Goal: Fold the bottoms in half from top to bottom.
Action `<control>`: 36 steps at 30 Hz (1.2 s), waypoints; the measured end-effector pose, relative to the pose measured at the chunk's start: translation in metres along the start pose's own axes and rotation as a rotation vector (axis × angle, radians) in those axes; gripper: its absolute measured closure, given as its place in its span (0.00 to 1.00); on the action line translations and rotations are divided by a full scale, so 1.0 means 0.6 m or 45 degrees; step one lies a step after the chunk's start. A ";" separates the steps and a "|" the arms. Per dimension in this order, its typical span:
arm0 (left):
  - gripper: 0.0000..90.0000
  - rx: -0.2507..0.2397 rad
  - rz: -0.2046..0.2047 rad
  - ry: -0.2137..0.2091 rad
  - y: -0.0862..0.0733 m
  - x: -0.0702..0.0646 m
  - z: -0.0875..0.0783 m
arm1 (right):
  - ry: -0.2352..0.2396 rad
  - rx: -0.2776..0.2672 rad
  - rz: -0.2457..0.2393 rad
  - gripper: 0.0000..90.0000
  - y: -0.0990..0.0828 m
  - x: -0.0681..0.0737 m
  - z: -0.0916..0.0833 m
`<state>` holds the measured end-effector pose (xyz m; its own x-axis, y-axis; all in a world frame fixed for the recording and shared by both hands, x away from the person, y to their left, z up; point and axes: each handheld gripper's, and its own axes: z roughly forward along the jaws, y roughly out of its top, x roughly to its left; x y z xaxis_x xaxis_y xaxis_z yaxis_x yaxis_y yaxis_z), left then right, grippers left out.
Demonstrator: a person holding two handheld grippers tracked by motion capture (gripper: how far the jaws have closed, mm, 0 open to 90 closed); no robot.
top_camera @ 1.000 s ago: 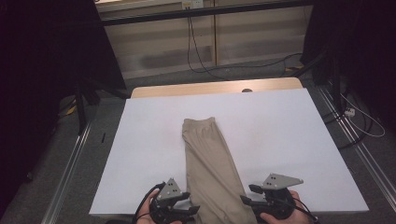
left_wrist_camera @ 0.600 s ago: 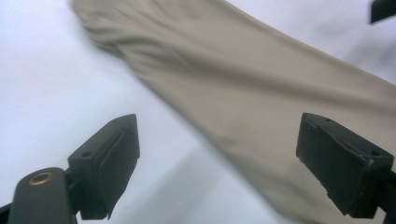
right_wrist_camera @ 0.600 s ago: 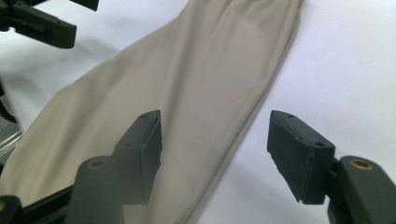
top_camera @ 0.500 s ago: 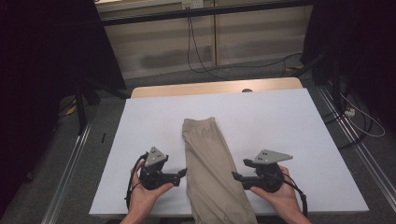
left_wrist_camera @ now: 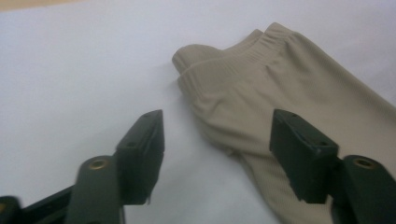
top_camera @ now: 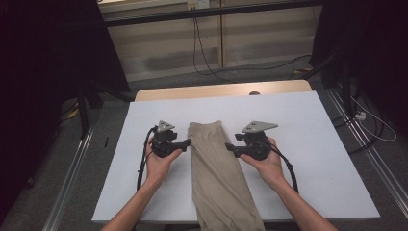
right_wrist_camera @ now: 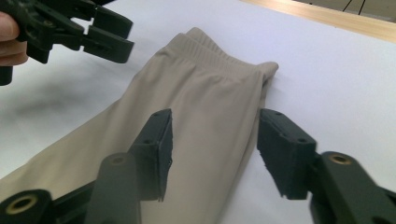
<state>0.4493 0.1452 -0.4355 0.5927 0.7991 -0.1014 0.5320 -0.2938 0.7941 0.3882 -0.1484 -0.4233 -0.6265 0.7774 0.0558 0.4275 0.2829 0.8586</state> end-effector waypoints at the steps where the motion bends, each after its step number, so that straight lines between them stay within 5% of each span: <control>1: 0.47 0.018 0.029 0.020 0.006 0.002 0.007 | -0.001 0.006 0.003 0.53 0.004 -0.002 0.009; 6: 0.59 0.033 0.009 0.071 0.020 0.016 0.036 | -0.007 0.017 -0.004 0.59 0.020 -0.015 0.044; 10: 0.65 0.052 -0.043 0.041 0.022 0.028 0.056 | -0.012 0.023 -0.021 0.62 0.037 -0.023 0.065; 14: 0.84 0.069 -0.067 -0.002 0.024 0.029 0.070 | -0.031 0.036 -0.012 0.62 0.051 -0.032 0.089; 23: 0.95 0.070 -0.075 -0.015 0.048 0.036 0.086 | -0.108 0.130 0.040 0.72 0.056 -0.067 0.154; 30: 0.91 0.050 -0.060 -0.004 0.051 0.037 0.095 | -0.097 0.170 0.123 0.74 0.050 -0.099 0.175; 36: 0.61 0.066 -0.093 0.019 0.048 0.047 0.091 | -0.057 0.185 0.160 0.65 0.041 -0.108 0.187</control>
<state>0.5142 0.1310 -0.4483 0.5421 0.8270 -0.1488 0.6044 -0.2607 0.7528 0.5126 -0.1288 -0.4634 -0.5337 0.8353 0.1324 0.5922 0.2573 0.7636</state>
